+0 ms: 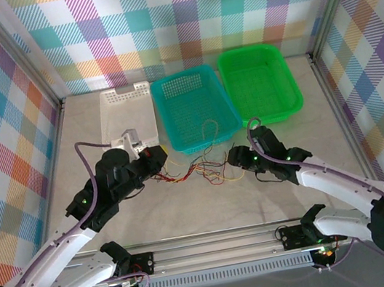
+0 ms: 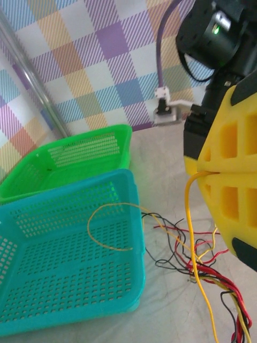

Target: Untangle the cables

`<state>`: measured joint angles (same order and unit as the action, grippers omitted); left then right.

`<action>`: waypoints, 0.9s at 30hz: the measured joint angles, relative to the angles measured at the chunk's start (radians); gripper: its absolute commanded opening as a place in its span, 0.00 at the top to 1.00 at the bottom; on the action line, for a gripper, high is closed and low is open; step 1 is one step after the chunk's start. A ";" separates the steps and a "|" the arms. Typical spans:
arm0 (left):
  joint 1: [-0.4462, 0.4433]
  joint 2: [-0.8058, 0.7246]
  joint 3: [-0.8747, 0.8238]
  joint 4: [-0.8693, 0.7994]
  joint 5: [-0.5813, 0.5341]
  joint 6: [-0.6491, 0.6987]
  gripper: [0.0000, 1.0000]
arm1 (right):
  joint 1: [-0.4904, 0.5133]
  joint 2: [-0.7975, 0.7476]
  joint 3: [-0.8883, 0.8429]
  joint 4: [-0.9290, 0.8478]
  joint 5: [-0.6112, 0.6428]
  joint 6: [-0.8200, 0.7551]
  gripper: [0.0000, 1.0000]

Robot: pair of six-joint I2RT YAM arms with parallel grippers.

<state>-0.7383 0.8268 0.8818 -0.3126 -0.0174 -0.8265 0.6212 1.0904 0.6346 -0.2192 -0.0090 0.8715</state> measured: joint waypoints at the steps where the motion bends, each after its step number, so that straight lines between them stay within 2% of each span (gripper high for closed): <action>1: 0.000 -0.005 0.000 0.005 0.008 -0.003 1.00 | 0.000 0.008 -0.009 0.037 -0.029 -0.002 0.47; 6: 0.000 -0.024 0.000 0.035 0.044 -0.014 1.00 | 0.009 0.040 -0.027 0.190 -0.127 -0.018 0.51; 8: 0.000 -0.027 0.000 0.051 0.057 -0.019 1.00 | 0.016 0.059 -0.027 0.237 -0.146 -0.022 0.55; 13: 0.000 -0.040 0.000 0.083 0.077 -0.026 1.00 | 0.033 0.128 -0.035 0.309 -0.169 -0.021 0.56; 19: 0.000 -0.054 0.000 0.087 0.080 -0.026 1.00 | 0.087 0.206 -0.046 0.331 -0.160 -0.058 0.55; 27: 0.000 -0.054 0.000 0.087 0.080 -0.031 1.00 | 0.151 0.254 -0.046 0.328 -0.088 -0.132 0.56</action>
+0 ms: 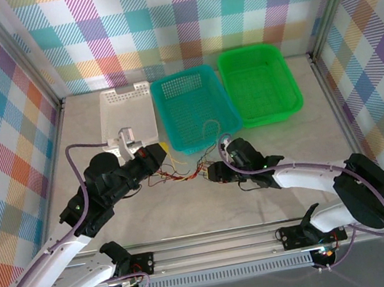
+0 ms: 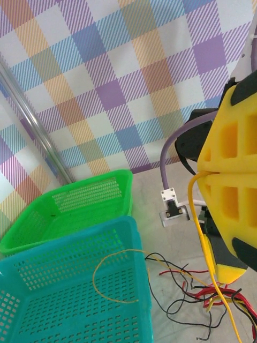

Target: Untangle the cables

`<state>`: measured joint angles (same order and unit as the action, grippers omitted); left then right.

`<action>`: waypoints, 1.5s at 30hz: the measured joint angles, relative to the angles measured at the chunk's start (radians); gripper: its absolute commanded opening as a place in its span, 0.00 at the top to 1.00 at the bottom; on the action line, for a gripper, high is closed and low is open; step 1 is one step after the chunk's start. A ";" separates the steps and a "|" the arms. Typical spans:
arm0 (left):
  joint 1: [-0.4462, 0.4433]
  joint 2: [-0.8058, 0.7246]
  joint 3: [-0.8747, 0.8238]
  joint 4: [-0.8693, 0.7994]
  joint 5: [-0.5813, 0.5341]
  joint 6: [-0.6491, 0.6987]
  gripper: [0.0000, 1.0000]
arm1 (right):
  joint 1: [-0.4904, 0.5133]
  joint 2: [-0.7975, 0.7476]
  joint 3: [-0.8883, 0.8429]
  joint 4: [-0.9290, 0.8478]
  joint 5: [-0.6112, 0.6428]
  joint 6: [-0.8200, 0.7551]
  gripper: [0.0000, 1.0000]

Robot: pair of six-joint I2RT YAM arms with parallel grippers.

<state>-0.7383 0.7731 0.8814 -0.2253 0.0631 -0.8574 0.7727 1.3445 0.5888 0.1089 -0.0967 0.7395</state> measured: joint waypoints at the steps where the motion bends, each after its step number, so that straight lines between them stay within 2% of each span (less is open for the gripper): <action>1: 0.000 0.000 0.000 0.000 0.000 -0.002 1.00 | 0.004 0.002 0.000 0.000 0.010 -0.004 0.56; 16: 0.000 0.003 0.000 0.020 0.000 -0.018 1.00 | 0.119 0.101 -0.001 0.127 0.256 -0.179 0.59; 19: 0.000 0.003 0.000 0.022 0.001 -0.021 1.00 | 0.132 0.115 -0.002 0.179 0.315 -0.210 0.60; 22: 0.000 0.003 0.000 0.022 0.005 -0.029 1.00 | 0.142 0.151 -0.002 0.229 0.352 -0.242 0.66; 25: 0.000 0.003 0.000 0.022 0.007 -0.037 1.00 | 0.147 0.195 -0.002 0.263 0.370 -0.262 0.66; 33: 0.000 -0.011 0.000 0.019 0.007 -0.040 1.00 | 0.151 0.244 -0.008 0.323 0.398 -0.281 0.91; 35: 0.000 -0.026 0.001 0.011 0.005 -0.038 1.00 | 0.152 0.233 -0.013 0.314 0.417 -0.282 1.00; 40: 0.000 -0.065 0.051 -0.073 -0.028 0.003 1.00 | 0.151 0.153 -0.019 0.212 0.493 -0.253 1.00; 45: -0.001 -0.086 0.172 -0.230 -0.117 0.075 1.00 | 0.120 0.037 -0.046 0.089 0.541 -0.185 1.00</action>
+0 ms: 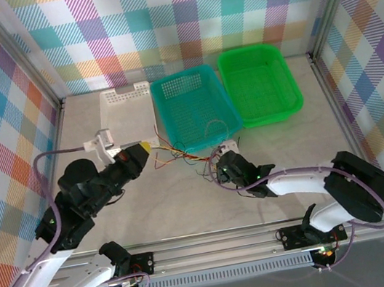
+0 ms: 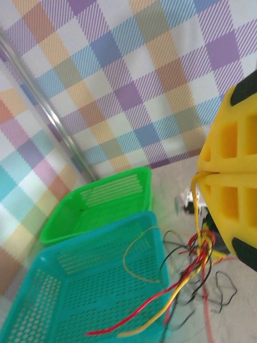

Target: Untangle the cables

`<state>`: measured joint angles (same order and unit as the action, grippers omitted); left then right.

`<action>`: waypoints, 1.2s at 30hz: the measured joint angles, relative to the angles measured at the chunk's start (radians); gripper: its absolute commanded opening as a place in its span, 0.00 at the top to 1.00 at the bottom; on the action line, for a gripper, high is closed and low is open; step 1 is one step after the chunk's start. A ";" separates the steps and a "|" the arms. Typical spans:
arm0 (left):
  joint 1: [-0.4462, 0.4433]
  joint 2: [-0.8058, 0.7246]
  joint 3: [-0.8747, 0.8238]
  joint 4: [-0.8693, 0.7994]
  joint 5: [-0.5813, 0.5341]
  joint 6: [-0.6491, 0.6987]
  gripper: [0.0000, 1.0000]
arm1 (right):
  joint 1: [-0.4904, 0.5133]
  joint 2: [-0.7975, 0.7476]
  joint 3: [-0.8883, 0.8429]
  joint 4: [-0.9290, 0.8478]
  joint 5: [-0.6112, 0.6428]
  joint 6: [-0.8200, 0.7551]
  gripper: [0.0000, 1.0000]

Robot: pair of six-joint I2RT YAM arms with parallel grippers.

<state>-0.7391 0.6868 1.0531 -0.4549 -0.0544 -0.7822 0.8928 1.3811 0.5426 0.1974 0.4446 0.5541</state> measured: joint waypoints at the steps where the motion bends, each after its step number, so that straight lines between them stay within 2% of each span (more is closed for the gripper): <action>1: 0.000 0.000 0.024 -0.026 -0.020 0.014 1.00 | -0.012 -0.026 -0.011 -0.024 0.004 0.011 1.00; 9: 0.000 0.018 0.225 -0.234 -0.183 0.143 1.00 | -0.157 -0.240 -0.083 -0.216 -0.040 0.052 1.00; 14: 0.000 0.034 0.299 -0.302 -0.246 0.209 1.00 | -0.244 -0.298 -0.090 -0.306 -0.096 0.063 1.00; 23: 0.000 0.090 0.469 -0.343 -0.338 0.332 1.00 | -0.338 -0.261 -0.090 -0.419 -0.158 0.147 1.00; 36: 0.000 0.153 0.755 -0.348 -0.397 0.471 1.00 | -0.390 -0.183 -0.090 -0.453 -0.166 0.247 1.00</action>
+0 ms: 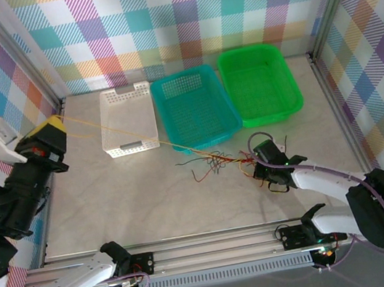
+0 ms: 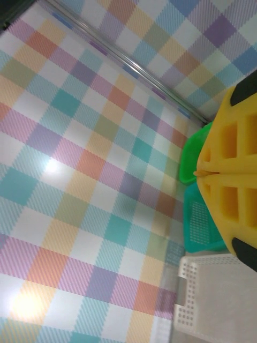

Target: Untangle the cables

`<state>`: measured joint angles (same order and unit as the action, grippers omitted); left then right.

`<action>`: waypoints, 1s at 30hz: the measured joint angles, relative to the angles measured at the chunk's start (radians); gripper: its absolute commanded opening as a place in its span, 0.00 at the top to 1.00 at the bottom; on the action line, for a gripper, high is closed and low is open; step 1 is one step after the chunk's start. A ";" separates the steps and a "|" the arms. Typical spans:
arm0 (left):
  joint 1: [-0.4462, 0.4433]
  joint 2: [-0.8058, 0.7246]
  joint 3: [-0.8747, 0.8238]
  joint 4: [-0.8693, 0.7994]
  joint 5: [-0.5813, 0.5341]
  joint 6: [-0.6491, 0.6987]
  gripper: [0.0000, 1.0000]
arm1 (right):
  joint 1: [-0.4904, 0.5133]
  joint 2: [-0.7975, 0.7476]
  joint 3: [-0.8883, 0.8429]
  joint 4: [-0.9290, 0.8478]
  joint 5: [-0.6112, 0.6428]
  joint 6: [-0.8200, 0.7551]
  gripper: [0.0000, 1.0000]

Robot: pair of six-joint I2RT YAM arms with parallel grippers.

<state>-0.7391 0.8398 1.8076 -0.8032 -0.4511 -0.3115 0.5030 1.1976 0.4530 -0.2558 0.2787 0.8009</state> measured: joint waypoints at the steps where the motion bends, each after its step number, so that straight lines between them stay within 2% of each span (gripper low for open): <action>1: 0.000 0.007 0.018 0.000 0.000 0.010 1.00 | 0.000 0.006 0.001 0.000 0.000 0.001 1.00; 17: 0.000 0.227 0.423 -0.003 0.000 0.169 1.00 | 0.000 0.059 0.035 -0.022 0.020 0.027 1.00; 25: 0.000 0.281 0.542 0.053 -0.003 0.216 1.00 | 0.000 0.080 0.053 -0.034 0.035 0.029 1.00; 30: 0.000 0.302 0.548 0.055 0.027 0.203 1.00 | 0.000 0.090 0.062 -0.038 0.038 0.025 1.00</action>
<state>-0.7391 1.1419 2.3554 -0.7486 -0.4236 -0.1081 0.5030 1.2881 0.5148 -0.2939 0.3168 0.8261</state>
